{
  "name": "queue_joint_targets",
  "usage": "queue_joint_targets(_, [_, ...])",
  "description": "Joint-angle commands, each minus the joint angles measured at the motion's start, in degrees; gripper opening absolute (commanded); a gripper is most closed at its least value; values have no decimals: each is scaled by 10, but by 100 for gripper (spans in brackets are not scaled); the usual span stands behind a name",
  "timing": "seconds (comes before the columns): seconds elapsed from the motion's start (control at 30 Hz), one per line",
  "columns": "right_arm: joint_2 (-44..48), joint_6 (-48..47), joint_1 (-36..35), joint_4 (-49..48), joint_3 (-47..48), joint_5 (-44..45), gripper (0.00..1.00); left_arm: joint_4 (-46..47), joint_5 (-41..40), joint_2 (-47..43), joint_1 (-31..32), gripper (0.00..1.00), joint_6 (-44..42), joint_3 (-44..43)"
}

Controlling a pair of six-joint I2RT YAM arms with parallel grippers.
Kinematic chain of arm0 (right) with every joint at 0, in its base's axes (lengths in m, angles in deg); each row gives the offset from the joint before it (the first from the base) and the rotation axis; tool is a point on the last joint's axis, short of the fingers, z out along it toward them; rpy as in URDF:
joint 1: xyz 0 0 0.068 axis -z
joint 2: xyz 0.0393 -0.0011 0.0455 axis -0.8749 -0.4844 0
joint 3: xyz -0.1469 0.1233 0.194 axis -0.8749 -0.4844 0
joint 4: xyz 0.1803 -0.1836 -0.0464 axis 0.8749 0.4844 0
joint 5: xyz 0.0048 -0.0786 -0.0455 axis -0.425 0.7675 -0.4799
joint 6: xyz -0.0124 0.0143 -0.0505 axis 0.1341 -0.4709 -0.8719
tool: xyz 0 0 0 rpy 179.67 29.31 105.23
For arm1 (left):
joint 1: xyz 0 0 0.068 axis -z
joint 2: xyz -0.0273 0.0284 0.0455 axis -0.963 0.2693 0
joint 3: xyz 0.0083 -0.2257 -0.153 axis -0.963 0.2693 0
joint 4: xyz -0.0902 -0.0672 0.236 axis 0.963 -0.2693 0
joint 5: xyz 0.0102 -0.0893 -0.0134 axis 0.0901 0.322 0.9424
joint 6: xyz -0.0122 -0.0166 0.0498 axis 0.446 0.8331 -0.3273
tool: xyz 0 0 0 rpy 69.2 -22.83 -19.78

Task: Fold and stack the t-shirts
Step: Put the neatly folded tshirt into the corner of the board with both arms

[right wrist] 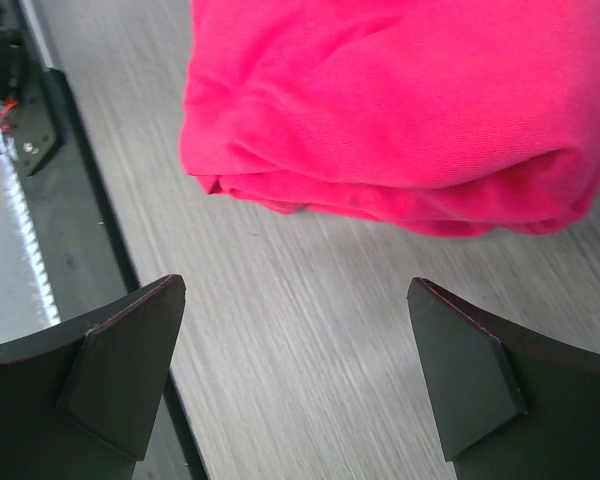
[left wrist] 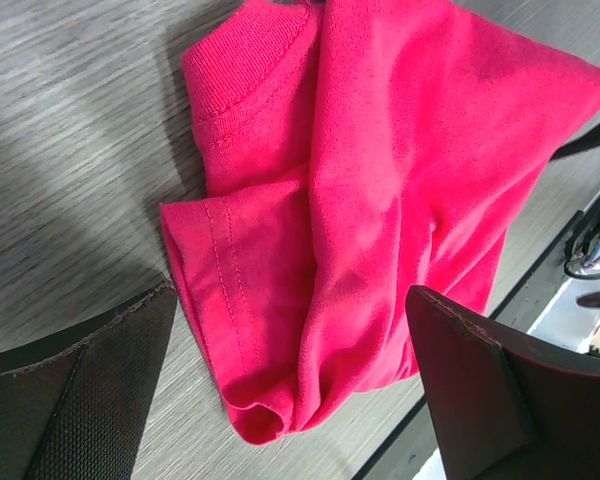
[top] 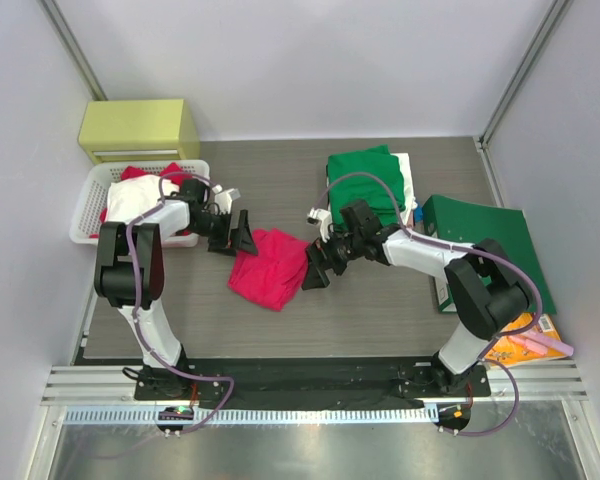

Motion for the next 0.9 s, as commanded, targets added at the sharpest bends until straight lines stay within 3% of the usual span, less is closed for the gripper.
queue_joint_targets(0.0, [18, 36, 6, -70, -28, -53, 100, 37, -62, 2, -2, 100, -17, 19])
queue_joint_targets(0.37, [-78, 63, 30, -116, 23, -32, 100, 10, -59, 13, -3, 100, -35, 12])
queue_joint_targets(0.67, [-86, 70, 36, -126, 44, -15, 100, -12, -45, -72, -58, 100, -60, 71])
queue_joint_targets(0.87, [-94, 61, 41, -133, 49, -3, 100, -45, -15, -100, -62, 100, -62, 93])
